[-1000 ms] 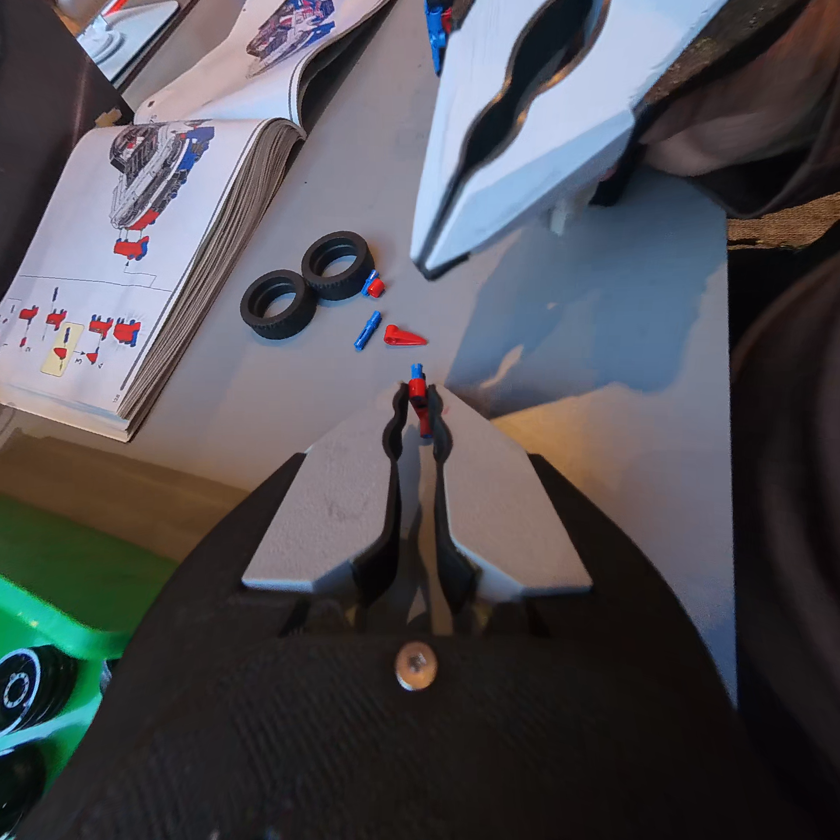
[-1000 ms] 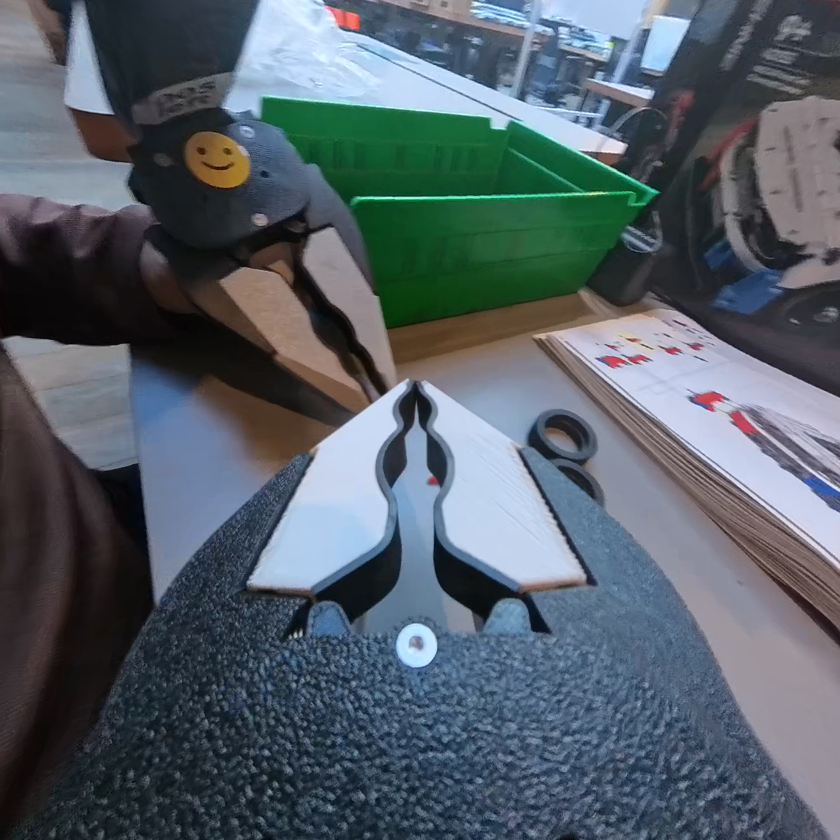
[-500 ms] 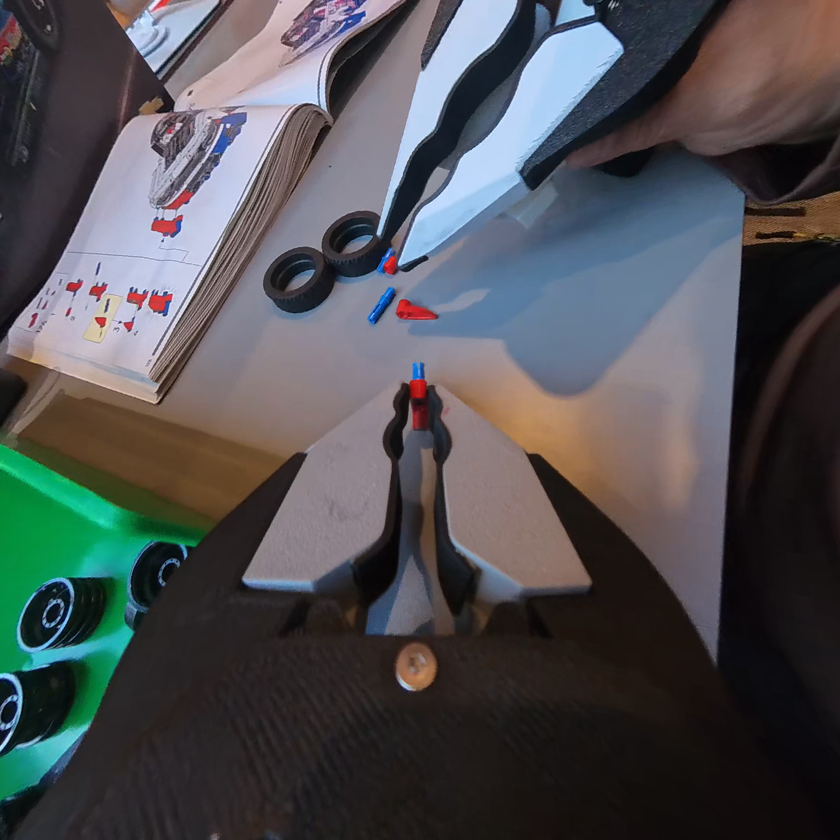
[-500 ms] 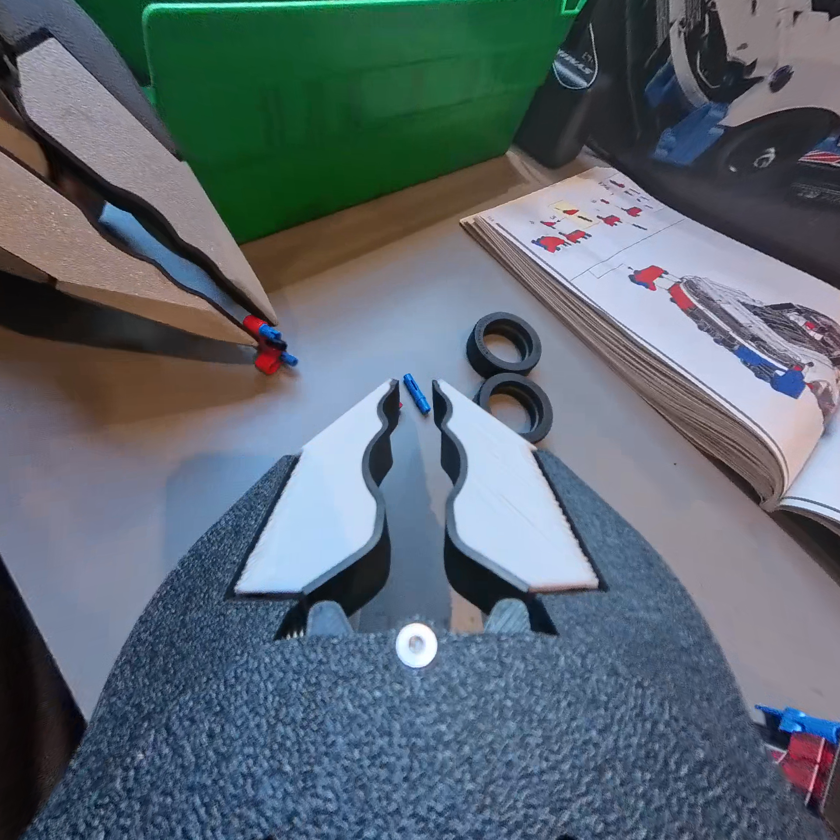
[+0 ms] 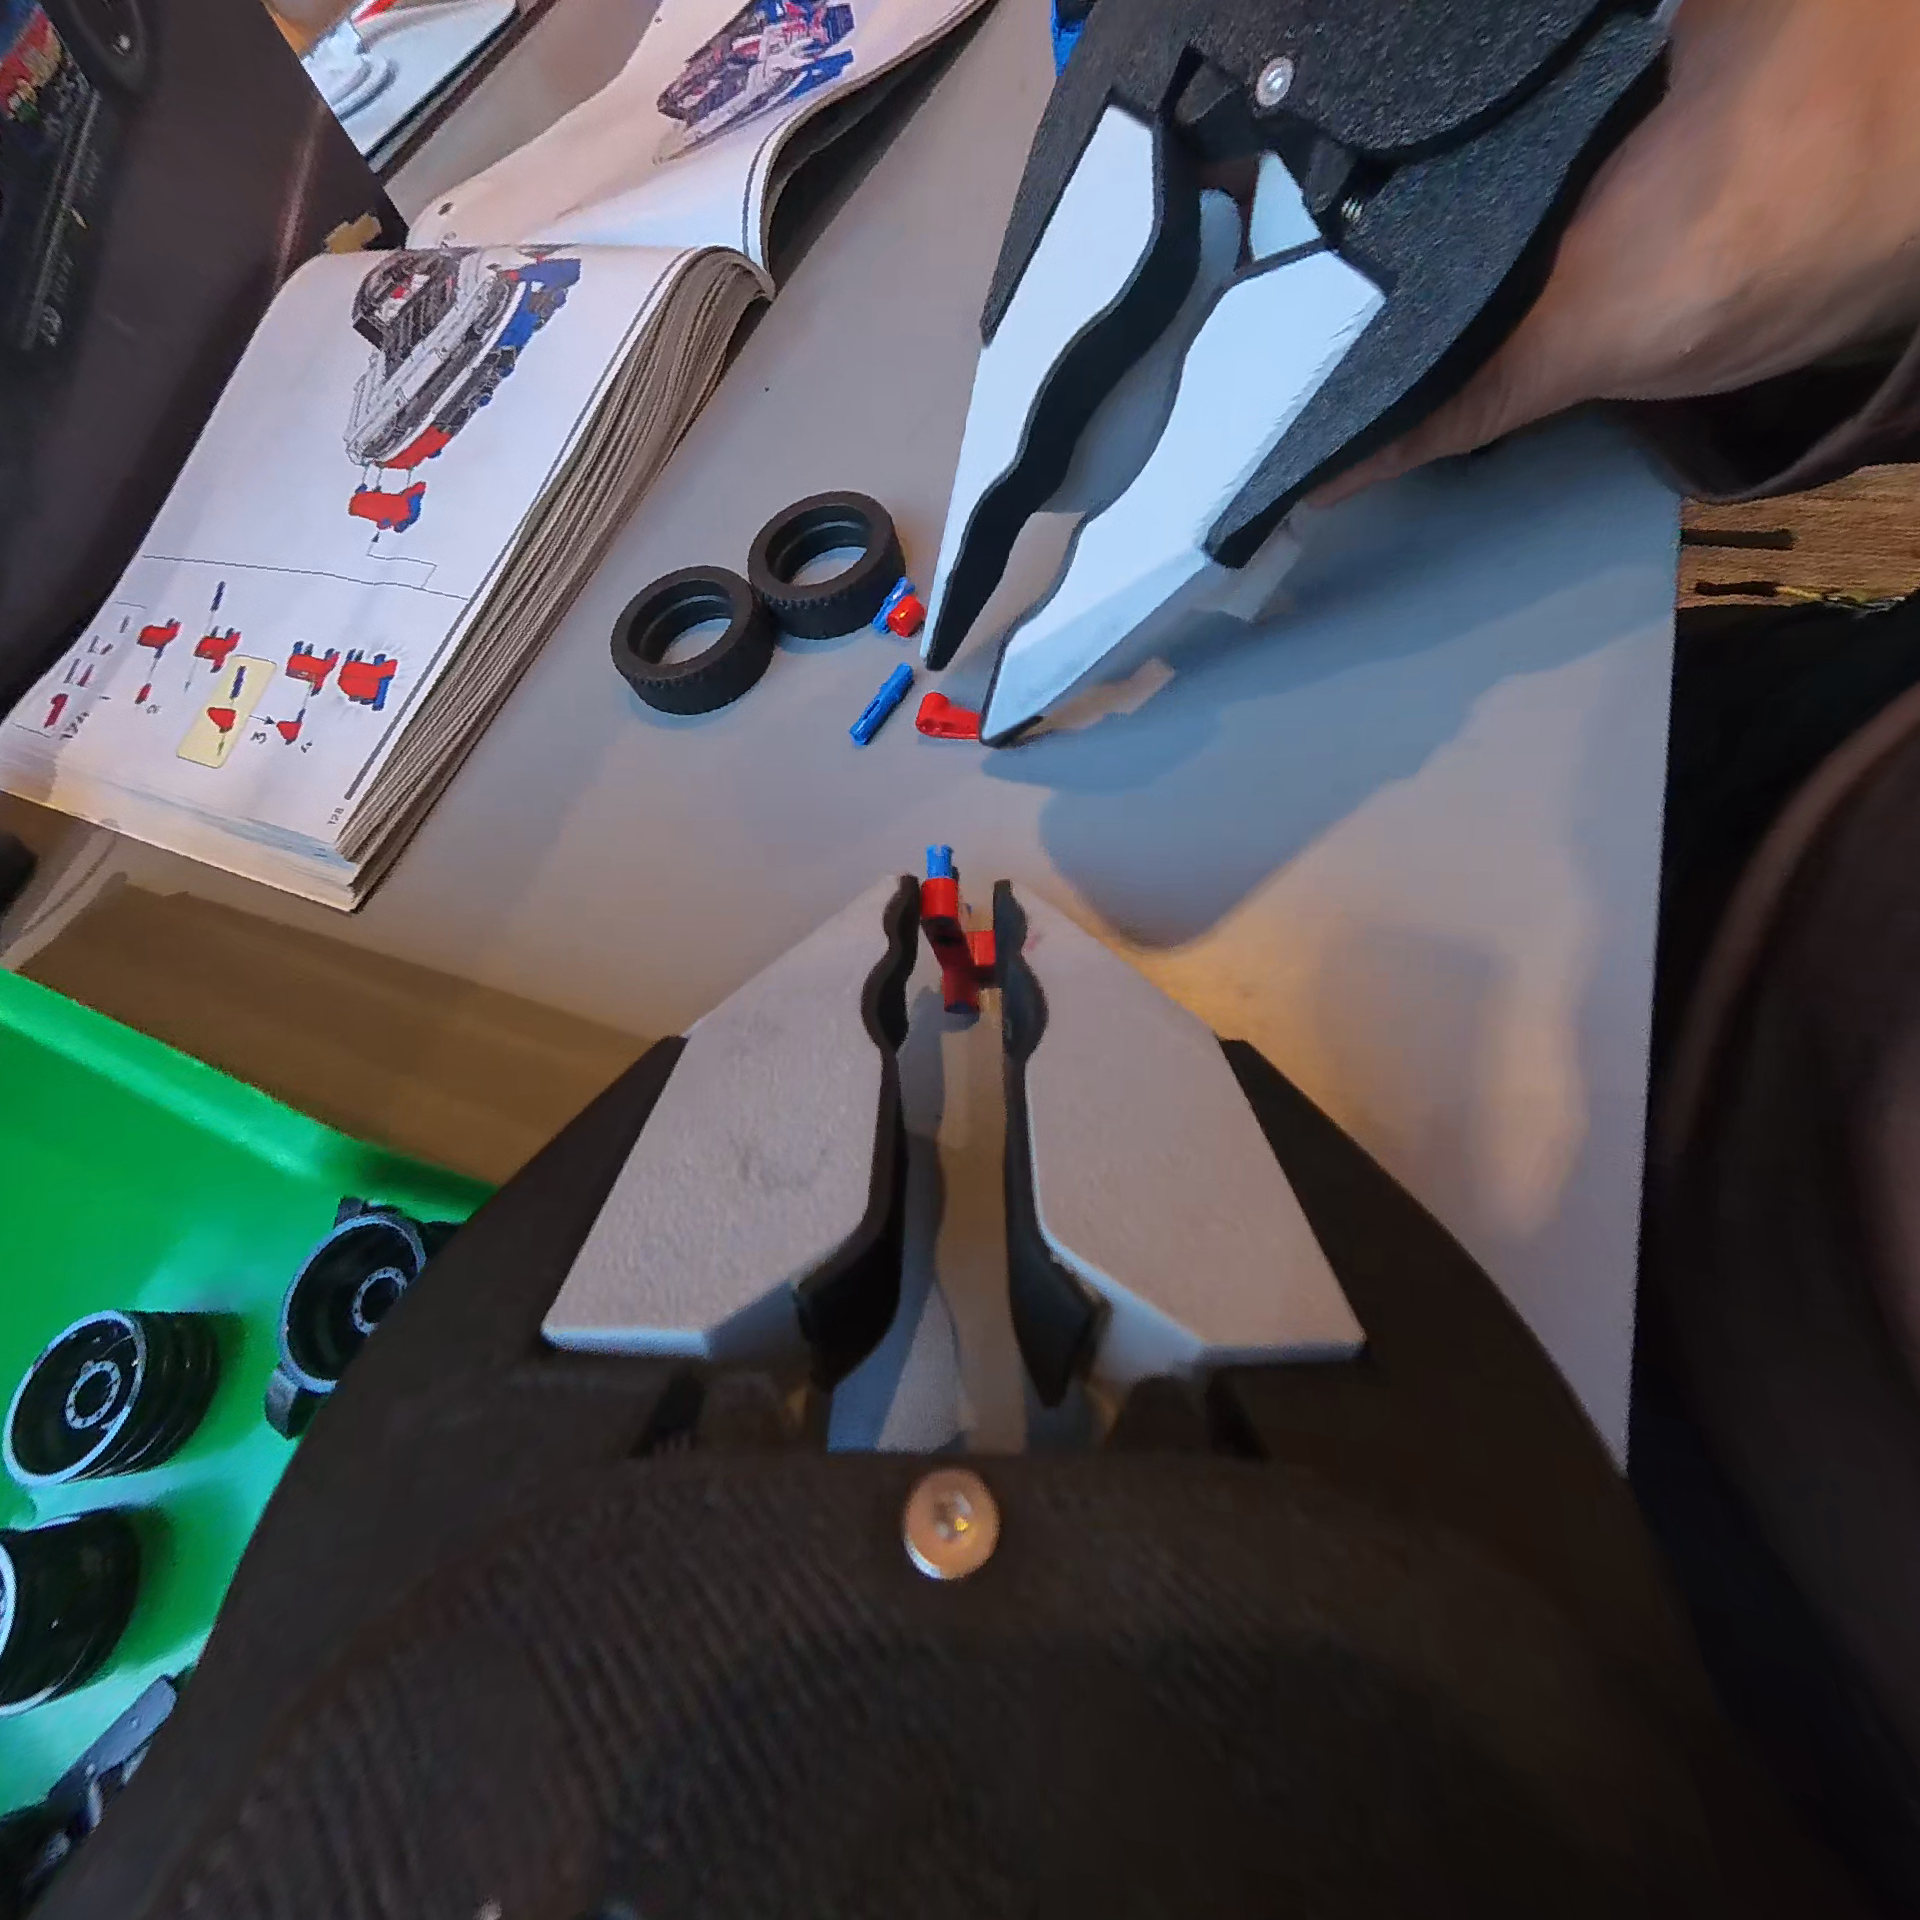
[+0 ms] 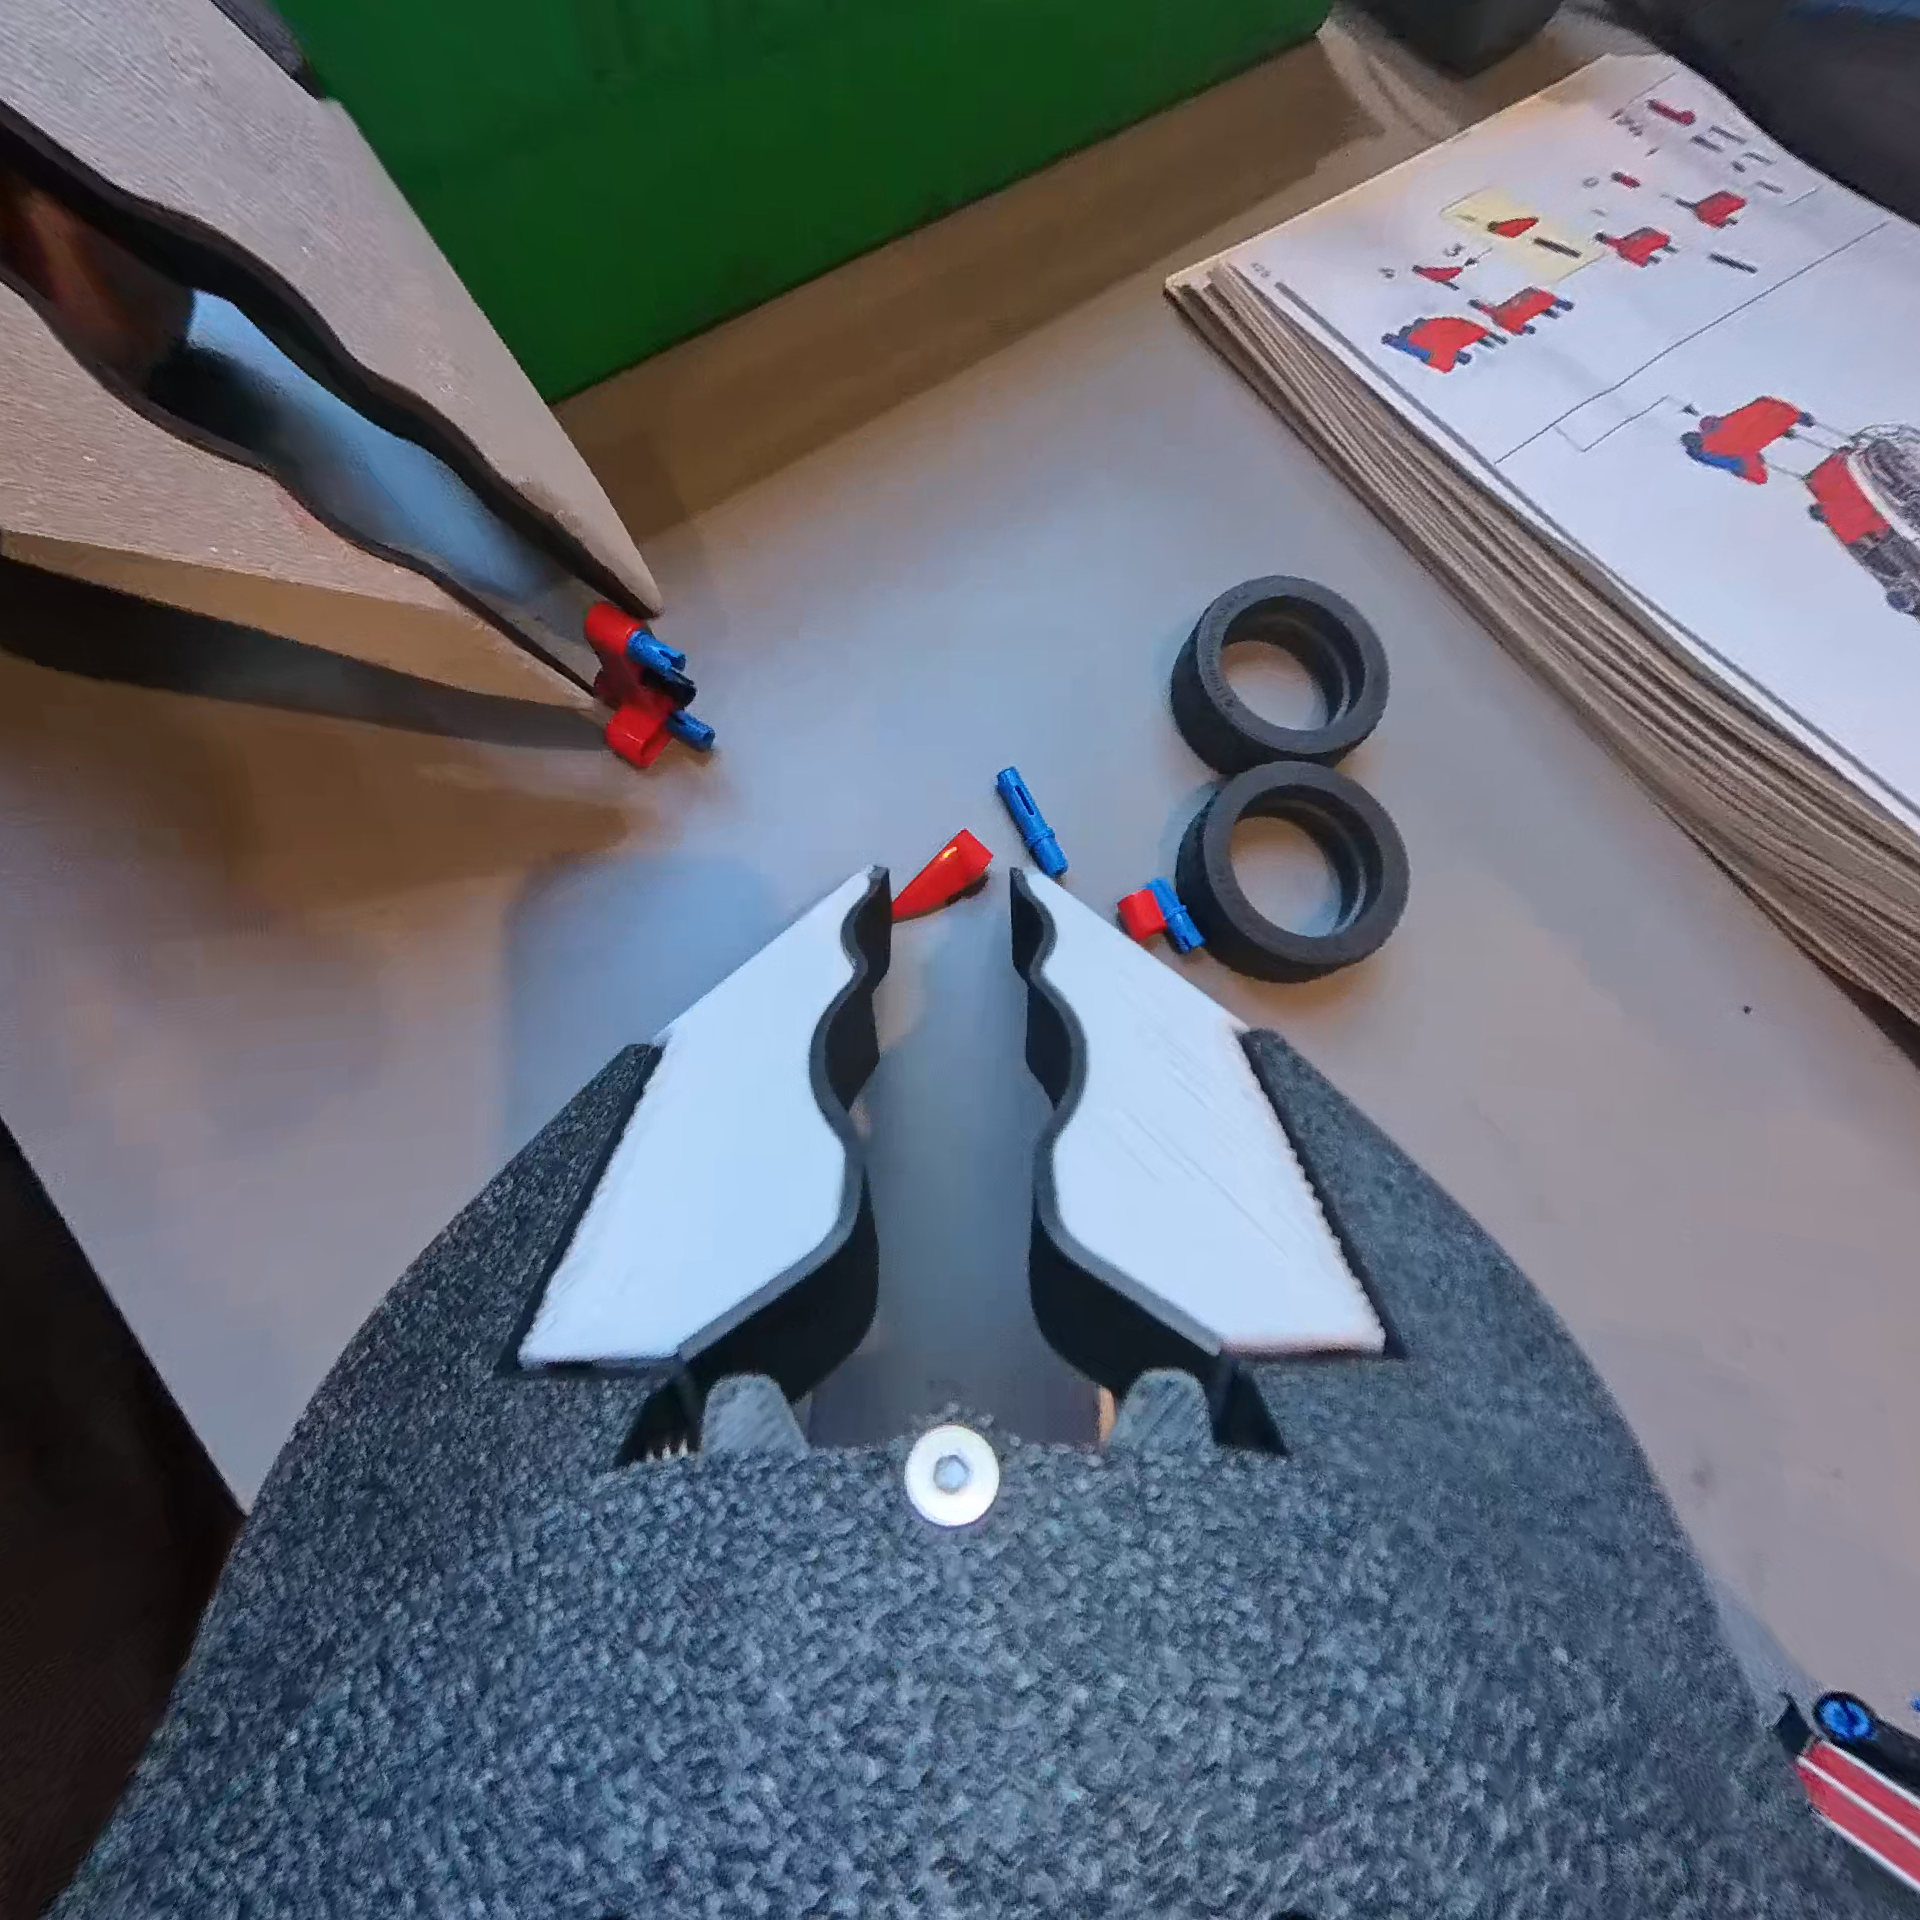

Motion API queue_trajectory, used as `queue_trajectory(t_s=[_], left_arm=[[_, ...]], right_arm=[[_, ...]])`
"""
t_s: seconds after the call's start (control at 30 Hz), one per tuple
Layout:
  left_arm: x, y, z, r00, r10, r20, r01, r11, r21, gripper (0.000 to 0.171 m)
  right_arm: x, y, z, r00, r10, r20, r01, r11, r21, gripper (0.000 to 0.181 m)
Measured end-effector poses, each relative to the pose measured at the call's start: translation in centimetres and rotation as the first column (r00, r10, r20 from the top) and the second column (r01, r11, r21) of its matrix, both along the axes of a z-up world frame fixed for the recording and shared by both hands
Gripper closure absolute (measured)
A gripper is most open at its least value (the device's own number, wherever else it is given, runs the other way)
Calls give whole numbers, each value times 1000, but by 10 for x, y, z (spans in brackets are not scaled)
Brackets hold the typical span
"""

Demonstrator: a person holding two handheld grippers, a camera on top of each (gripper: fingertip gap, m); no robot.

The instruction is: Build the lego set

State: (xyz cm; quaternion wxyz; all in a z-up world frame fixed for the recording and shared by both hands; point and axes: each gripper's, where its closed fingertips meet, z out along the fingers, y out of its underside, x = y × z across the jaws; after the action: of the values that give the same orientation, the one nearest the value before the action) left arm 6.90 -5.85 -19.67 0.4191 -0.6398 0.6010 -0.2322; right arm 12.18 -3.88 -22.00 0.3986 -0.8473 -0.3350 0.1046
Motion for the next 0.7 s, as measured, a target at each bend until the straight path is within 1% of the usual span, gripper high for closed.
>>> queue_trajectory(t_s=[0.2,0.43,0.5,0.7], left_arm=[[-1,0,7,999,-3,47,4,1000,-17,162],[-2,-1,11,997,-6,76,8,1000,-22,162],[-3,0,14,996,2,95,-1,1000,-9,161],[-6,2,26,986,17,167,-19,1000,13,161]], right_arm=[[-1,0,-3,1000,7,-8,-7,999,-31,162],[-4,-2,-4,999,29,-42,-32,997,-69,170],[-5,-4,-4,998,42,-45,-45,996,-72,179],[-5,-9,-4,996,69,-56,-73,994,-76,179]])
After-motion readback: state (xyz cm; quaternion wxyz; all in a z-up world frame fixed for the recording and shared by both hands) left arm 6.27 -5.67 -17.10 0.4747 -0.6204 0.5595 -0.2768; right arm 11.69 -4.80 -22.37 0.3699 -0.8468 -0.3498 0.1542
